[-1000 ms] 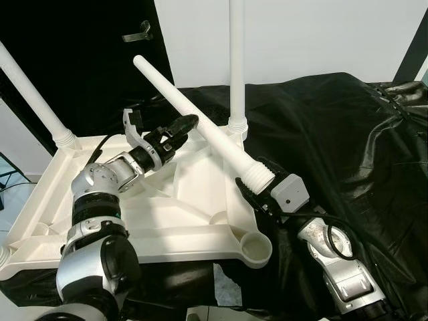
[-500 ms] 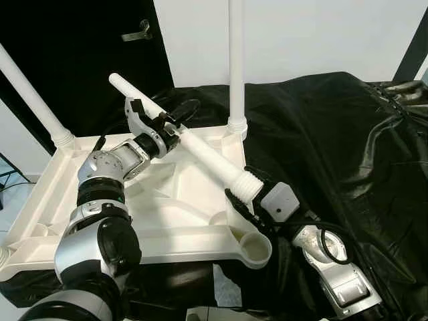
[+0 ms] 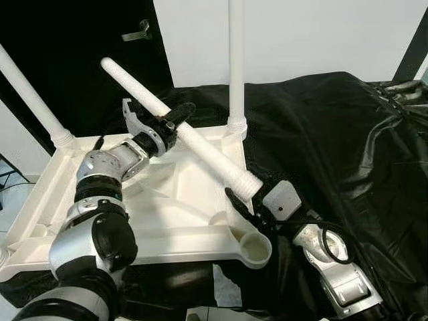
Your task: Building children table
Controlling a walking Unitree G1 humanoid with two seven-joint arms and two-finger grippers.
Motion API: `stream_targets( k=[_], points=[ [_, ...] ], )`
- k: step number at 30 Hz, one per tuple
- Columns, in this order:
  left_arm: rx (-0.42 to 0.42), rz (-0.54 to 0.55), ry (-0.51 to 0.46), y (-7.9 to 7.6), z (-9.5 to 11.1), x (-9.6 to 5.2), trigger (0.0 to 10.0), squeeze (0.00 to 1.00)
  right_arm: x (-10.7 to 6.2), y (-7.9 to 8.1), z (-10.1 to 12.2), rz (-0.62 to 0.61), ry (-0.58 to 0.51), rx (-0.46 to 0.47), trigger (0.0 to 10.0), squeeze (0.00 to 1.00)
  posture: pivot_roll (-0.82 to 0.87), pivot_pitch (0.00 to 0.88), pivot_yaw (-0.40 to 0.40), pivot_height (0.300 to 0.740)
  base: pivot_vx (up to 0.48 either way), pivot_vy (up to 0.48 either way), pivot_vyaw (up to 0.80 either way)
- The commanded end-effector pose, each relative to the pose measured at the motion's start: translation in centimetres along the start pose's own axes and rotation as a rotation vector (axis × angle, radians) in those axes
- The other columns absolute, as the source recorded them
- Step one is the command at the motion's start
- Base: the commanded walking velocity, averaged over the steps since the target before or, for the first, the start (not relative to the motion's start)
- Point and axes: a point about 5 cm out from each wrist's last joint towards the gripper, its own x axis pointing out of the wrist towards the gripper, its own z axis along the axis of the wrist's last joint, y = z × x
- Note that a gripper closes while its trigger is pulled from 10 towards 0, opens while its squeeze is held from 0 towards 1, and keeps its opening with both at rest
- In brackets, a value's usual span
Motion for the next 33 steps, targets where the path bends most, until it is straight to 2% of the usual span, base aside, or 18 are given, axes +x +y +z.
stream_targets(
  k=[1,2,3,5,6,9,10,11,13,14,16,19,21,23,24,27,29,33],
  points=[
    [-0.003,0.003,-0.022,-0.3,0.7,-0.1,0.0,0.0,-0.1,-0.4,0.1,-0.039,-0.007,0.019,10.0,1.0,-0.02,0.0,0.106,0.74,0.0,0.0,0.0],
    [-0.002,0.009,-0.034,-0.4,0.9,0.0,4.4,0.0,-0.2,-0.5,0.0,-0.057,0.0,0.042,10.0,1.0,-0.02,0.0,0.106,0.74,0.0,0.0,0.0],
    [0.001,0.01,-0.045,-0.6,1.1,0.0,10.0,0.0,-0.3,-0.6,-0.1,-0.077,0.009,0.072,10.0,1.0,-0.02,0.0,0.104,0.74,0.0,0.0,0.0],
    [0.069,-0.005,-0.067,-1.4,1.7,0.1,10.0,0.0,-0.4,-0.8,-0.2,-0.1,0.027,0.101,10.0,1.0,-0.02,0.0,0.101,0.74,0.0,0.0,0.0],
    [0.091,-0.024,-0.073,-1.9,1.8,0.2,10.0,0.0,-0.4,-0.8,-0.3,-0.116,0.041,0.132,10.0,0.41,-0.02,0.0,0.099,0.74,0.0,0.0,0.0],
    [0.101,-0.036,-0.076,-2.2,1.9,0.3,10.0,0.0,-0.4,-0.9,-0.3,-0.126,0.049,0.153,10.0,0.41,-0.01,0.0,0.098,0.74,0.0,0.0,0.0],
    [0.152,-0.043,-0.083,-2.7,1.9,0.3,10.0,0.0,-0.3,-0.9,-0.2,-0.13,0.053,0.175,10.0,0.0,-0.01,0.0,0.095,0.74,0.0,0.0,0.0],
    [0.152,-0.043,-0.083,-2.7,1.9,0.3,10.0,0.0,-0.3,-0.9,-0.2,-0.13,0.053,0.175,10.0,0.0,-0.01,0.0,0.095,0.74,0.0,0.0,0.0],
    [0.267,-0.078,-0.101,-3.9,1.5,0.3,10.0,0.0,0.1,-0.5,0.0,-0.103,0.056,0.219,10.0,0.0,-0.01,0.0,0.084,0.74,0.0,0.0,0.0],
    [0.267,-0.078,-0.101,-3.9,1.5,0.3,10.0,0.0,0.1,-0.5,0.0,-0.103,0.056,0.219,10.0,0.0,-0.01,0.0,0.084,0.74,0.0,0.0,0.0],
    [0.35,-0.097,-0.105,-4.7,0.6,0.4,10.0,0.0,0.3,-0.2,0.1,-0.083,0.056,0.241,10.0,0.0,0.0,0.0,0.076,0.74,0.0,0.0,0.0],
    [0.386,-0.093,-0.105,-4.9,0.2,0.4,10.0,0.0,0.4,-0.2,0.1,-0.076,0.057,0.241,10.0,0.0,0.0,0.0,0.074,0.74,0.0,0.0,0.0],
    [0.461,-0.095,-0.117,-5.4,-0.3,0.5,10.0,0.0,0.5,-0.1,0.0,-0.057,0.07,0.235,10.0,0.0,0.0,0.0,0.066,0.74,0.0,0.0,0.0],
    [0.461,-0.095,-0.117,-5.4,-0.3,0.5,10.0,0.0,0.5,-0.1,0.0,-0.057,0.07,0.235,10.0,0.0,0.0,0.0,0.066,0.74,0.0,0.0,0.0],
    [0.509,-0.095,-0.129,-6.0,-0.6,0.5,10.0,0.0,0.7,-0.3,-0.1,-0.058,0.088,0.224,10.0,0.0,0.0,0.0,0.063,0.74,0.0,0.0,0.0],
    [0.561,-0.096,-0.149,-6.6,-0.9,0.5,10.0,0.0,0.9,-0.6,-0.3,-0.069,0.114,0.21,10.0,0.0,0.01,0.0,0.055,0.74,0.0,0.0,0.0],
    [0.561,-0.096,-0.149,-6.6,-0.9,0.5,10.0,0.0,0.9,-0.6,-0.3,-0.069,0.114,0.21,10.0,0.0,0.01,0.0,0.055,0.74,0.0,0.0,0.0],
    [0.624,-0.143,-0.215,-8.7,-1.7,0.5,10.0,0.0,2.1,-1.4,-0.1,-0.071,0.115,0.188,10.0,0.0,0.02,0.0,0.045,0.74,0.0,0.0,0.0]
  ],
)
